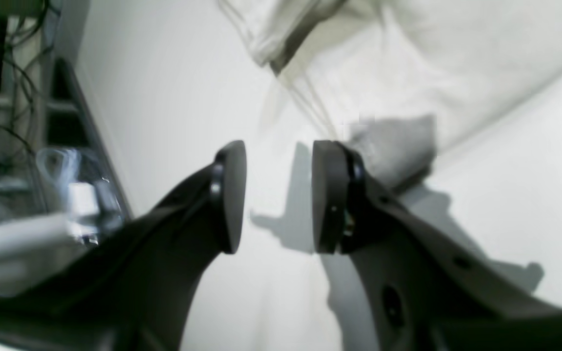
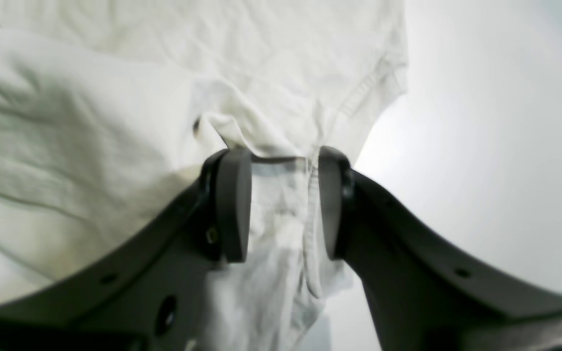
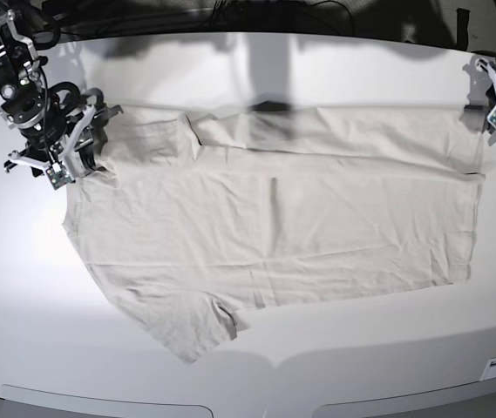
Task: Fold the T-shirt properly
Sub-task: 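Lay the shoulders down and open both grippers, then regrasp the shirt's shoulder edges with both grippers and smooth them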
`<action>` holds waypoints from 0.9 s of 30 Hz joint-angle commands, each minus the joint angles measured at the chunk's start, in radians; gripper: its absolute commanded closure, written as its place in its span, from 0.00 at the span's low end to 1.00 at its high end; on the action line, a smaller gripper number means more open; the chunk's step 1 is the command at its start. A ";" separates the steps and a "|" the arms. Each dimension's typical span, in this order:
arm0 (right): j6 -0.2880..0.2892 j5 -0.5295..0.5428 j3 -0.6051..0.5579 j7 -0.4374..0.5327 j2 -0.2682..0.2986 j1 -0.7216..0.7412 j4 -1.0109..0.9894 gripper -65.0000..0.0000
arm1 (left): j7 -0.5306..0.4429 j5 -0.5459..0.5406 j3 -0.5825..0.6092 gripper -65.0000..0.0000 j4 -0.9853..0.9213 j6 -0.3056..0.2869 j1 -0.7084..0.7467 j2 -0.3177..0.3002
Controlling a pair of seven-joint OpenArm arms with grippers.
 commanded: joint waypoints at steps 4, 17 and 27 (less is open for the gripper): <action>-0.006 0.005 0.011 0.018 0.018 0.005 0.021 0.65 | -0.080 0.111 0.042 0.66 0.024 -0.071 0.032 -0.039; -0.007 0.003 0.011 -0.042 0.018 0.002 0.021 0.65 | -0.068 0.240 0.255 0.64 -0.135 -0.057 -0.054 -0.104; -0.006 0.000 0.011 -0.071 0.018 0.002 0.033 0.65 | -0.120 0.363 0.255 1.00 -0.302 -0.056 -0.060 -0.118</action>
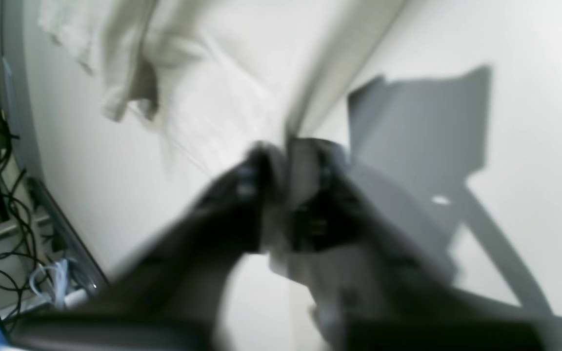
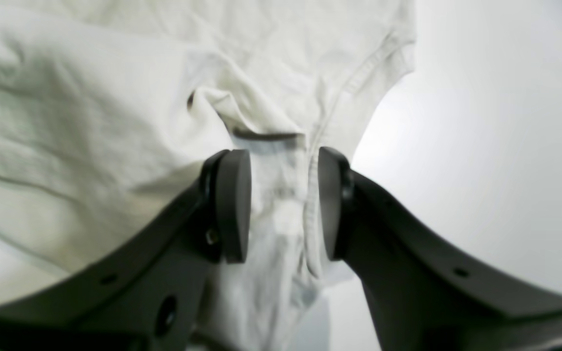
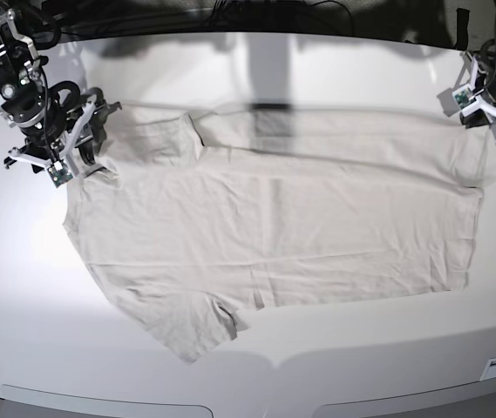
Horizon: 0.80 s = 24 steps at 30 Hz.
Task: Fold the T-shirt properly
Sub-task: 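Regrasp the shirt's shoulder edges with both grippers and smooth them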
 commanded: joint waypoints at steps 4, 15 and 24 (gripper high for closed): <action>0.034 -0.008 0.011 -0.049 0.045 -0.005 0.107 0.65 | 0.078 0.049 0.000 1.00 -0.013 -0.055 0.038 -0.015; 0.037 -0.333 0.011 -0.071 0.143 -0.277 0.348 0.61 | 0.079 -0.048 0.000 1.00 -0.013 -0.055 0.048 -0.013; 0.080 -0.377 0.011 -0.045 0.142 -0.321 0.248 0.48 | 0.073 -0.057 0.000 1.00 -0.013 -0.055 0.046 -0.013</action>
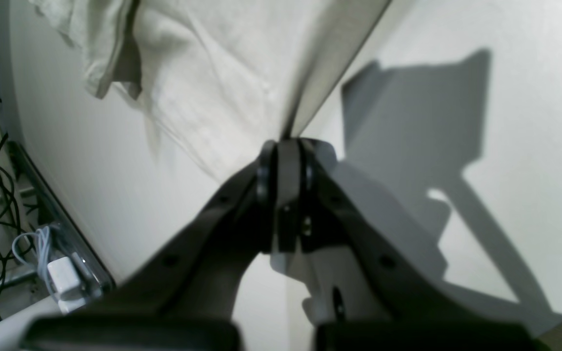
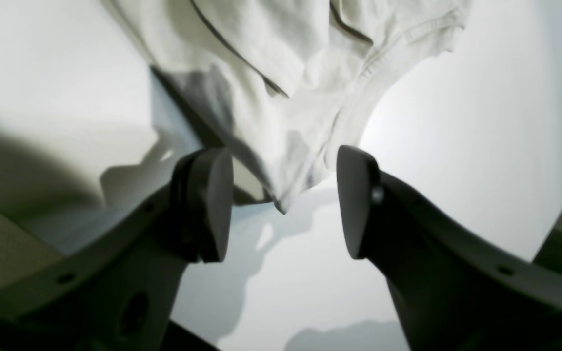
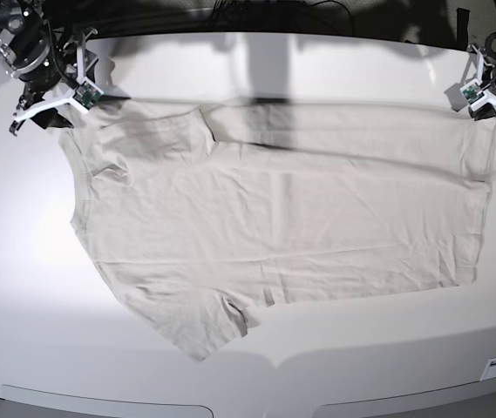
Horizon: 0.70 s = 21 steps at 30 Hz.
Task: Fold the T-shirt properly
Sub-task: 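Regrasp the shirt's shoulder edges with both grippers and smooth them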
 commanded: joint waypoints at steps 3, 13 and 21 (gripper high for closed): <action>-0.003 -0.008 0.010 0.046 0.002 0.000 -0.057 0.48 | 0.022 0.025 0.005 1.00 -0.011 -0.057 0.017 -0.003; -0.005 -0.064 -0.033 0.148 -0.045 0.076 -0.214 0.48 | 0.022 0.025 0.005 1.00 -0.011 -0.055 0.017 -0.003; -0.011 -0.065 -0.206 0.069 -0.069 0.248 -0.311 0.48 | 0.022 0.025 0.005 1.00 -0.011 -0.055 0.017 -0.004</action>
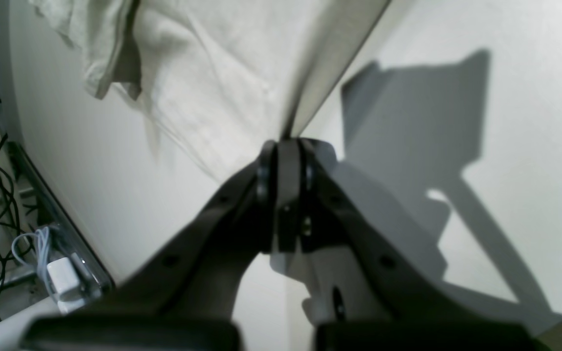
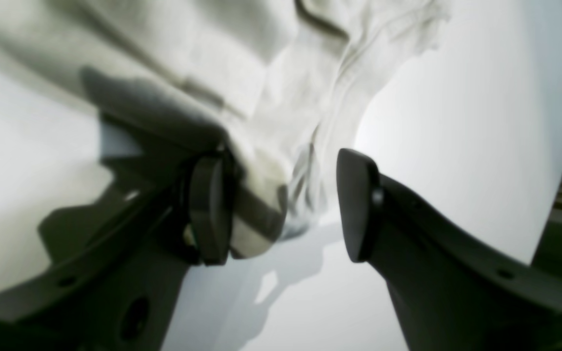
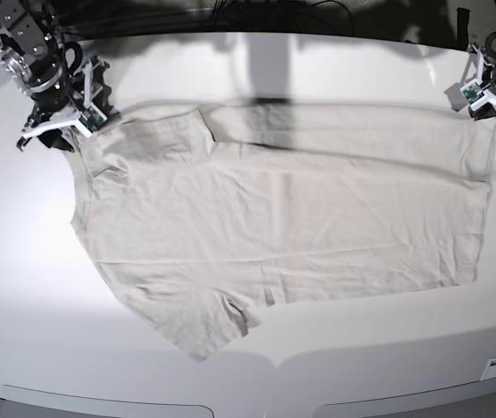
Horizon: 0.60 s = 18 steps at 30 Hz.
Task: Fold the T-shirt properly
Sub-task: 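Regrasp the shirt's shoulder edges with both grippers and smooth them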
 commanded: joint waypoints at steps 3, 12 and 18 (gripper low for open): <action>0.019 0.013 -0.026 -0.055 -0.025 0.033 -0.010 0.50 | 0.026 0.025 0.005 1.00 -0.011 -0.055 0.017 -0.003; -0.067 0.029 -0.026 -0.180 -0.030 0.039 -0.008 1.00 | 0.047 0.025 0.005 1.00 -0.011 -0.055 0.023 -0.004; -0.079 0.028 -0.023 -0.192 -0.004 -0.017 0.060 1.00 | 0.201 -0.059 0.002 1.00 -0.011 -0.053 0.056 -0.022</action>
